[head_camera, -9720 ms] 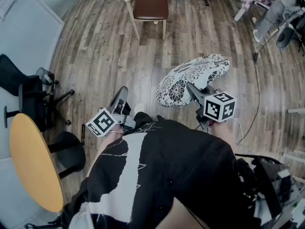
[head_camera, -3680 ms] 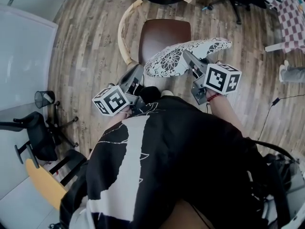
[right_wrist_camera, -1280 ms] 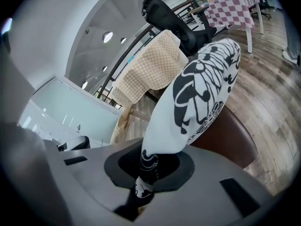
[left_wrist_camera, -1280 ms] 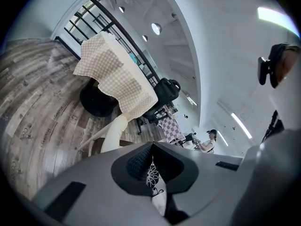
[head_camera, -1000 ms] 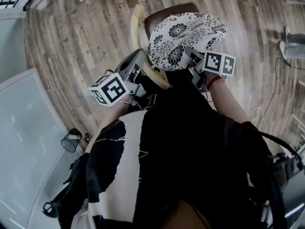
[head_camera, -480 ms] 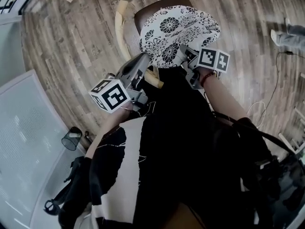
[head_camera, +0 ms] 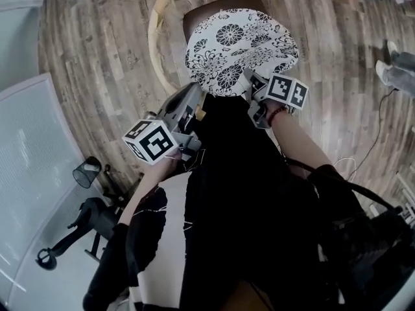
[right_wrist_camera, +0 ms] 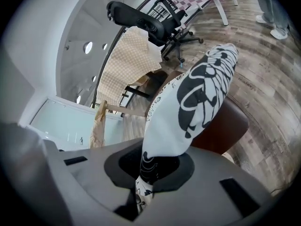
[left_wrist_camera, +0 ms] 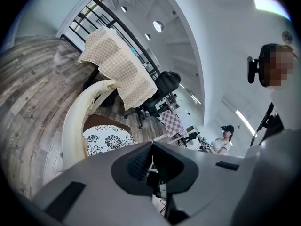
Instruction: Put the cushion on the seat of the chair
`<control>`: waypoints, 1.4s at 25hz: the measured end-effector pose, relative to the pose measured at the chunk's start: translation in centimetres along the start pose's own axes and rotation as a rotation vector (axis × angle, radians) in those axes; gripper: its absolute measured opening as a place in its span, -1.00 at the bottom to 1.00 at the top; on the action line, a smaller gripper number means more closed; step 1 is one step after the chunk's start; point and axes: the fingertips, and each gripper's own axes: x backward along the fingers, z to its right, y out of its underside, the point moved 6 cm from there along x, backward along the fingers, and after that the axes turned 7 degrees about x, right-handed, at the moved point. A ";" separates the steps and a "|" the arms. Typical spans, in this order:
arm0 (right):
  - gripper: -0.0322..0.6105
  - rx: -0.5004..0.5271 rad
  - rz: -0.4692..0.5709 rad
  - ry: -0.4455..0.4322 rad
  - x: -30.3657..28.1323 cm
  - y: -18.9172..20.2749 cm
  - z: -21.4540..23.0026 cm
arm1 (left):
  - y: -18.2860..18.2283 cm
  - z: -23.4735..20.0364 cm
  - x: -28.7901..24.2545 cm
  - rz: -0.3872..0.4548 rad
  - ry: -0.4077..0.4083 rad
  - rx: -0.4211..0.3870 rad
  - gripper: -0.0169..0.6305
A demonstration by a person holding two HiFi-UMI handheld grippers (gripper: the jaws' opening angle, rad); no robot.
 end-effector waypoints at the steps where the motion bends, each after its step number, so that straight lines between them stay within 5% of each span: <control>1: -0.81 -0.002 -0.007 -0.002 0.0 0.1 0.5 | 0.5 0.2 0.1 0.007 -0.010 0.002 -0.91; 13: -0.81 0.047 -0.062 0.002 -0.8 0.3 4.2 | 4.5 0.0 1.1 0.028 -0.117 0.048 -0.91; 35: -0.81 0.127 -0.132 0.053 -2.8 0.8 7.6 | 6.6 -0.9 -0.2 -0.008 -0.157 0.080 -0.91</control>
